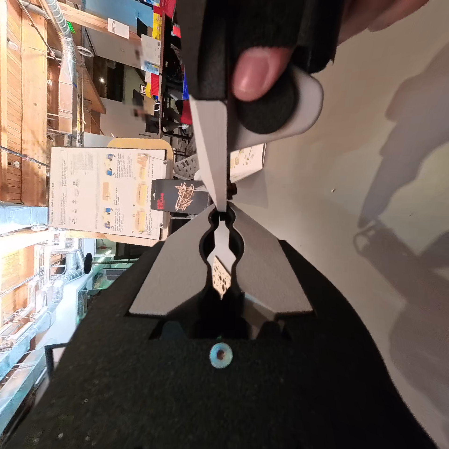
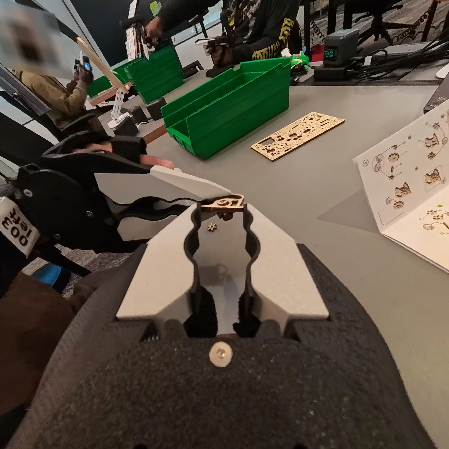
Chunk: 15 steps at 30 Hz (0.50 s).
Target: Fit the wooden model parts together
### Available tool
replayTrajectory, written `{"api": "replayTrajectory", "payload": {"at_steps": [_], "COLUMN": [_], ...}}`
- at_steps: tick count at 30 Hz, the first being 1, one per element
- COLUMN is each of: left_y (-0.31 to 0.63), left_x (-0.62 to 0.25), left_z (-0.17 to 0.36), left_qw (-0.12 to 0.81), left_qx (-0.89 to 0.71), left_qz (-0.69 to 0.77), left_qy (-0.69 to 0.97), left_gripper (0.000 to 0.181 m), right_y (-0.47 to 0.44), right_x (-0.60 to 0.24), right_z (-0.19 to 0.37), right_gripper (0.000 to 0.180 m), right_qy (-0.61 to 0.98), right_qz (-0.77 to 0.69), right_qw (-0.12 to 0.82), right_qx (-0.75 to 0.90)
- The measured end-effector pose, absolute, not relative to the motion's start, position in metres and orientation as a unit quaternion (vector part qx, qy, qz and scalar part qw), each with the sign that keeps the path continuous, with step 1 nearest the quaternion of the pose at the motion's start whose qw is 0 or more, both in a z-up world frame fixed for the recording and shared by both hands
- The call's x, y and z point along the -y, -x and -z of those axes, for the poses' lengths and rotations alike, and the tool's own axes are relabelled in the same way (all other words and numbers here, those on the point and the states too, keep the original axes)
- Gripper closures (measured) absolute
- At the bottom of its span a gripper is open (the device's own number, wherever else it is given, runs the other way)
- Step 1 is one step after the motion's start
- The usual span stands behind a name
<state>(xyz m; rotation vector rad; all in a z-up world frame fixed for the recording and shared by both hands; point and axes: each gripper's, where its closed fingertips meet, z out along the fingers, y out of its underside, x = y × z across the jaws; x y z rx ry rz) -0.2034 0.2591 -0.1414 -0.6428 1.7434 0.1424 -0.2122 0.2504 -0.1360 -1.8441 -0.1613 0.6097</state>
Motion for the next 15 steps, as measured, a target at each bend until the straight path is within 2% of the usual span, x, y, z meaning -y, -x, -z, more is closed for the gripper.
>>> {"api": "replayTrajectory", "payload": {"at_steps": [1, 3, 5, 6, 10, 15], "left_y": [0.203, 0.202, 0.203, 0.203, 0.202, 0.202], "left_x": [-0.258, -0.256, -0.256, -0.256, -0.250, -0.252], "left_z": [0.142, 0.144, 0.150, 0.153, 0.155, 0.154], "left_qw": [0.592, 0.581, 0.556, 0.542, 0.499, 0.495], "left_qx": [-0.752, -0.753, -0.756, -0.756, -0.745, -0.737], "left_qz": [-0.053, -0.018, 0.027, 0.053, 0.147, 0.164], "left_qy": [0.284, 0.309, 0.345, 0.364, 0.419, 0.431], "left_gripper": [0.180, 0.180, 0.180, 0.180, 0.180, 0.180], "right_y": [0.212, 0.212, 0.211, 0.210, 0.202, 0.208], "right_x": [-0.250, -0.248, -0.245, -0.244, -0.244, -0.245], "right_z": [0.137, 0.136, 0.137, 0.137, 0.133, 0.144], "right_gripper": [0.146, 0.147, 0.134, 0.133, 0.148, 0.150], "right_qy": [0.783, 0.780, 0.779, 0.778, 0.776, 0.793], "right_qz": [-0.262, -0.276, -0.280, -0.280, -0.259, -0.258], "right_qw": [0.560, 0.558, 0.554, 0.555, 0.568, 0.544], "right_qx": [0.066, 0.069, 0.085, 0.089, 0.088, 0.088]}}
